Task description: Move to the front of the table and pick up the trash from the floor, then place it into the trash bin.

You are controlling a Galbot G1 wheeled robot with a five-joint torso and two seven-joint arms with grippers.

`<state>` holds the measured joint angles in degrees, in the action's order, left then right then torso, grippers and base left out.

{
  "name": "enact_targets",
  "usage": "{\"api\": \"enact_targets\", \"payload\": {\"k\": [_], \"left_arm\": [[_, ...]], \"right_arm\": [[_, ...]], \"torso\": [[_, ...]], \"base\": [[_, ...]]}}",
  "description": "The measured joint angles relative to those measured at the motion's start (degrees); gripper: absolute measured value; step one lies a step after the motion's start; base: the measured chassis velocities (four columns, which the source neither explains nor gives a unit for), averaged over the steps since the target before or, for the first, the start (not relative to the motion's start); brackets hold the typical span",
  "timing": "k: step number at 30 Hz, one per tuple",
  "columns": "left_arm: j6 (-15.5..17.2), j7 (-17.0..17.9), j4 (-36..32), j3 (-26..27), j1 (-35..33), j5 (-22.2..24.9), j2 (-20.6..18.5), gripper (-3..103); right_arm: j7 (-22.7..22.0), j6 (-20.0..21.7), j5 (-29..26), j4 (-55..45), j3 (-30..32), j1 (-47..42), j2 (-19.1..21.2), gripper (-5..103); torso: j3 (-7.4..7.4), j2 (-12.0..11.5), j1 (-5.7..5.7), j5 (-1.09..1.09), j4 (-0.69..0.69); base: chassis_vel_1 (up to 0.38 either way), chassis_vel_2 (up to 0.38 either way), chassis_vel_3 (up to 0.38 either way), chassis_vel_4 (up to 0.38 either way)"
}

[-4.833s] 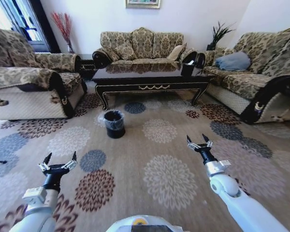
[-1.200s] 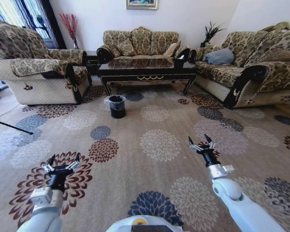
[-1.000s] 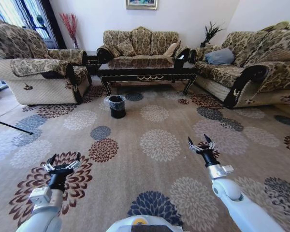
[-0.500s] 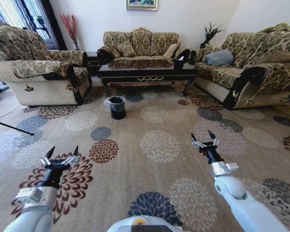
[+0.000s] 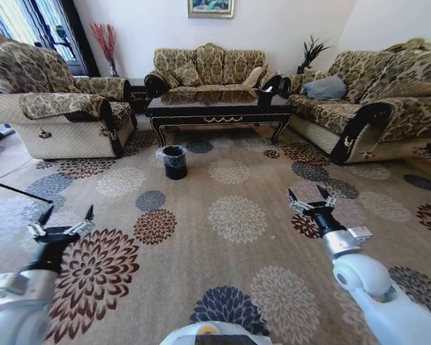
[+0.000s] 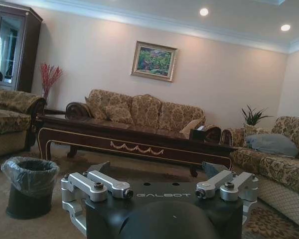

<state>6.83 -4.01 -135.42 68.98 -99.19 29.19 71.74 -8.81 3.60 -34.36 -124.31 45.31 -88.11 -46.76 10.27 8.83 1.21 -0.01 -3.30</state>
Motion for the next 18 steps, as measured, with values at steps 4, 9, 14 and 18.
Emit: {"api": "enact_targets", "payload": {"k": [4, 9, 14, 18], "left_arm": [[0.5, -0.6, 0.9, 1.4, 0.8, 1.4, -1.0, 100], [1.1, -0.8, 2.3, 2.2, 1.7, 2.9, -1.9, 100], [1.3, -1.1, 3.7, 3.3, 2.6, 3.6, -3.1, 100], [1.3, -1.3, 5.0, 4.6, 3.3, 4.7, -4.1, 100]], "right_arm": [[2.7, 0.4, -0.1, -0.5, 2.2, -1.0, 0.7, 100], [5.6, -0.2, -1.3, -0.1, 5.6, -2.3, 1.9, 100], [5.6, -0.2, -4.1, 0.0, 8.4, -3.2, 2.3, 100], [5.6, -0.4, -5.3, -0.4, 9.8, -4.5, 2.3, 100]], "torso": [[0.53, 0.7, 0.19, 0.00, 0.01], [1.52, 1.9, 0.40, 0.00, 0.00], [2.31, 3.1, 0.82, 0.00, 0.00], [2.98, 4.1, 1.09, 0.00, 0.00]], "base": [[0.000, 0.000, 0.000, 0.000], [0.000, 0.000, 0.000, 0.000], [0.000, 0.000, 0.000, 0.000], [0.000, 0.000, 0.000, 0.000]]}}
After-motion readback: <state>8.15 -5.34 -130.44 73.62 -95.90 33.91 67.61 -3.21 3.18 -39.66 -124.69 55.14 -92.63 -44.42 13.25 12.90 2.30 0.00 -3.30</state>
